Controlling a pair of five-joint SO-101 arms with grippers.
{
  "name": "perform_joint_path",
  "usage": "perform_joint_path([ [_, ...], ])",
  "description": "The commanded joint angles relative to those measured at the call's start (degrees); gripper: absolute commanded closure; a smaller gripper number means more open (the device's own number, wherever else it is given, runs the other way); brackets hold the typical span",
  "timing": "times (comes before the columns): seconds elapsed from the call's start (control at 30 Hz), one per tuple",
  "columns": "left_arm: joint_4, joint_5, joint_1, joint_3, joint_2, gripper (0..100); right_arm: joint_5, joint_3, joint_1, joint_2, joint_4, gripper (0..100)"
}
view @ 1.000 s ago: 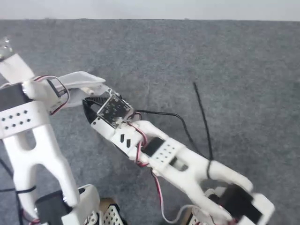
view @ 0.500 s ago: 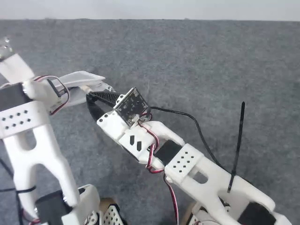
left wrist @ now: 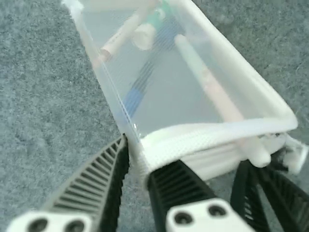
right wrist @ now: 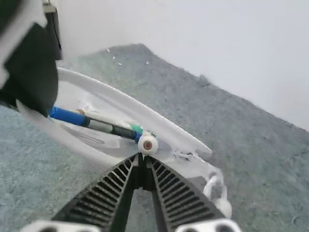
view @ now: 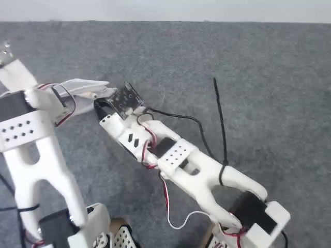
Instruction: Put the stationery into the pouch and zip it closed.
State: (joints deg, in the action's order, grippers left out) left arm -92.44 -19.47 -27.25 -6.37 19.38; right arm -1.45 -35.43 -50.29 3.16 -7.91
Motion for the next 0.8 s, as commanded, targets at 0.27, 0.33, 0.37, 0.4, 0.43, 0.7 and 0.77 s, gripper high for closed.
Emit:
perform_joint_path([
  [0.27,1.4,-0.3,0.2,0.6,1.1,99,0.3,-8.1,1.4,23.8,5.1,99.1],
  [0.33,1.4,-0.3,0.2,0.6,1.1,99,0.3,-9.8,1.4,27.8,5.1,99.1],
  [0.37,1.4,-0.3,0.2,0.6,1.1,99,0.4,-10.6,1.4,29.2,4.9,99.1],
  [0.4,1.4,-0.3,0.2,0.6,1.1,99,0.4,-11.1,1.3,30.3,4.7,99.1],
  [0.43,1.4,-0.3,0.2,0.6,1.1,99,0.4,-11.3,1.3,30.7,4.6,99.1],
  [0.7,1.4,-0.3,0.3,0.7,1.1,99,0.4,-11.2,0.5,28.5,-0.7,99.1],
  [0.77,1.4,-0.3,0.3,0.7,1.1,99,0.4,-9.6,0.4,24.3,-2.3,99.1],
])
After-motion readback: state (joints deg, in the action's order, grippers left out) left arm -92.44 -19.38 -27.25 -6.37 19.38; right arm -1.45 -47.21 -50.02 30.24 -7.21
